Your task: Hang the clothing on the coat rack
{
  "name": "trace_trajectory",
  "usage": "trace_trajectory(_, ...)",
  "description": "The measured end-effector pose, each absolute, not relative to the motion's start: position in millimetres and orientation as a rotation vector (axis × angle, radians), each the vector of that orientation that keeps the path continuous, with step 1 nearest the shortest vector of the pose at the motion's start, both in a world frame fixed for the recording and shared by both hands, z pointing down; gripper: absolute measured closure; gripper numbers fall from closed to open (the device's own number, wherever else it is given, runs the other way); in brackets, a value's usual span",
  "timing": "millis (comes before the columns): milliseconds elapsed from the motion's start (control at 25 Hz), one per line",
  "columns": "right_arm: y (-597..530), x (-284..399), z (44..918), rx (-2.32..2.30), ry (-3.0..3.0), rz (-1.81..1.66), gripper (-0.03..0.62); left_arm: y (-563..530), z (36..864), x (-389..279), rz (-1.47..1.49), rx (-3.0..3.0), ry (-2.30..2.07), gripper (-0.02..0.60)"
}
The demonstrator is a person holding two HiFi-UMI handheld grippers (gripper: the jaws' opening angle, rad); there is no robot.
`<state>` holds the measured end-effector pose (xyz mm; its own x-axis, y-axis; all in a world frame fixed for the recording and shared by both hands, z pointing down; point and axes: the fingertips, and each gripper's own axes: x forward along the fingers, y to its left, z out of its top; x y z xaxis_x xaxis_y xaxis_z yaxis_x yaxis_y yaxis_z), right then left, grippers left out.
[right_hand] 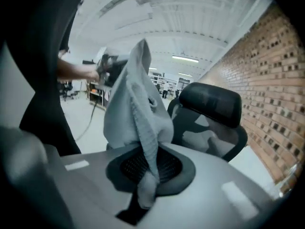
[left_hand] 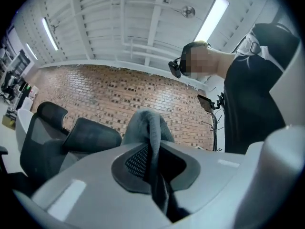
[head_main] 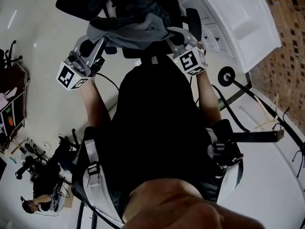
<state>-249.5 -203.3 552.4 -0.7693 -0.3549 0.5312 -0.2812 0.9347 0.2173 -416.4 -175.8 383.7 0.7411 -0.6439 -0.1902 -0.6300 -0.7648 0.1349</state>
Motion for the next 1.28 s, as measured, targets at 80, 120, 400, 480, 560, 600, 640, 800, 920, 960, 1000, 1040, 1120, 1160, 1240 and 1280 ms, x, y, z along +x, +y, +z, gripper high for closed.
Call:
trace_trajectory(80, -192, -237, 525, 0.359, -2.588, 0.003, 0.571, -179, 372, -417, -0.382, 2.918, -1.005, 0.568)
trace_trajectory(120, -185, -233, 521, 0.310, -2.614, 0.067, 0.569, -180, 365, -415, -0.422, 2.940, -0.964, 0.568)
trace_trajectory(400, -153, -214, 546, 0.380, -2.584, 0.157, 0.572, -177, 356, -372, -0.435, 3.023, -0.704, 0.568)
trace_trajectory(480, -145, -206, 545, 0.418, -2.611, 0.238, 0.569, -174, 358, -371, -0.416, 3.027, -0.700, 0.568)
trace_trajectory(560, -138, -201, 545, 0.439, -2.624, 0.279, 0.569, -164, 357, -369, -0.422, 3.046, -0.662, 0.568)
trace_trajectory(600, -135, -200, 544, 0.446, -2.621, 0.268, 0.569, -157, 357, -368, -0.425, 3.054, -0.635, 0.568)
trace_trajectory(640, -133, -198, 541, 0.457, -2.619, 0.247, 0.569, -150, 358, -368, -0.433, 3.059, -0.610, 0.568)
trace_trajectory(800, -112, -190, 508, 0.472, -2.701, 0.270, 0.569, -117, 345, -370, -0.596, 3.064, -0.515, 0.568)
trace_trajectory(920, -94, -187, 501, 0.436, -2.756, 0.341, 0.562, -94, 323, -363, -0.715, 3.086, -0.407, 0.568)
trace_trajectory(960, -91, -186, 503, 0.437, -2.767, 0.353, 0.557, -89, 316, -357, -0.735, 3.100, -0.368, 0.568)
trace_trajectory(1000, -89, -186, 505, 0.443, -2.775, 0.358, 0.543, -87, 310, -351, -0.745, 3.115, -0.335, 0.568)
trace_trajectory(1040, -89, -185, 506, 0.452, -2.785, 0.358, 0.515, -86, 305, -345, -0.747, 3.128, -0.311, 0.568)
trace_trajectory(1120, -90, -185, 507, 0.473, -2.814, 0.357, 0.459, -89, 300, -335, -0.734, 3.144, -0.290, 0.568)
trace_trajectory(1160, -90, -185, 507, 0.483, -2.827, 0.359, 0.459, -91, 300, -332, -0.719, 3.143, -0.290, 0.568)
trace_trajectory(1240, -87, -185, 510, 0.468, -2.835, 0.336, 0.494, -94, 301, -328, -0.696, 3.123, -0.305, 0.568)
trace_trajectory(1280, -83, -187, 513, 0.435, -2.827, 0.310, 0.493, -95, 301, -327, -0.699, 3.108, -0.315, 0.568)
